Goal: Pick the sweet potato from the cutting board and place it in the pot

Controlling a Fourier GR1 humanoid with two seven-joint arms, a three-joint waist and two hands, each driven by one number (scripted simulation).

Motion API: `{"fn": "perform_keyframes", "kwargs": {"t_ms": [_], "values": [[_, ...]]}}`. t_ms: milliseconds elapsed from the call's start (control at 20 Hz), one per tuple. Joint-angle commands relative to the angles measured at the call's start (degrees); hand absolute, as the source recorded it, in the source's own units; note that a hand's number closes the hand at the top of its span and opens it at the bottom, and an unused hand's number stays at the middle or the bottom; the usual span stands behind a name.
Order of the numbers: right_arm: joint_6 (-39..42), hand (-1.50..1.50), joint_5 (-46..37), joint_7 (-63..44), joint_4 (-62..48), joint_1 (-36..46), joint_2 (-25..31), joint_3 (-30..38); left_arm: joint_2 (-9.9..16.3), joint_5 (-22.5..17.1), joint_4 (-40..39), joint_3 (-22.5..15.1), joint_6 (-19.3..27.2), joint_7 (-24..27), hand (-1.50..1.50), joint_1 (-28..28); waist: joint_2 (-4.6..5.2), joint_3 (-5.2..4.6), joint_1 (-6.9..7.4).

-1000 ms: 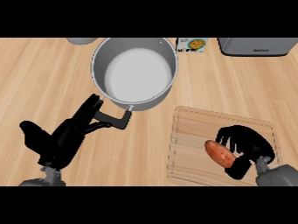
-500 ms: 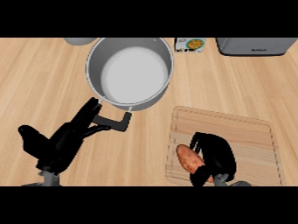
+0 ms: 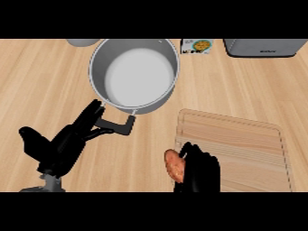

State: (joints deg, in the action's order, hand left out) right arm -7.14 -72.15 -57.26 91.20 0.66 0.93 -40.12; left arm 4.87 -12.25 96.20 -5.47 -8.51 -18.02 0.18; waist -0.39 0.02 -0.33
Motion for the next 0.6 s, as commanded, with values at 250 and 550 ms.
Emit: {"fn": "perform_keyframes", "kwargs": {"t_ms": [250,550], "values": [[8.03,1.50,-18.54,-9.35,24.99,-1.95,0.17,-7.30,-0.31,0.71,-1.11,-0.11,0.03,0.41,0.00,1.15,0.02,-0.08,-0.47],[14.89,1.50,-19.70,-10.21,31.88,9.74,-0.84,-11.46,-2.10,2.06,2.14,-2.18,2.26,-2.35,0.00,0.38,0.21,-0.06,0.44]]}}
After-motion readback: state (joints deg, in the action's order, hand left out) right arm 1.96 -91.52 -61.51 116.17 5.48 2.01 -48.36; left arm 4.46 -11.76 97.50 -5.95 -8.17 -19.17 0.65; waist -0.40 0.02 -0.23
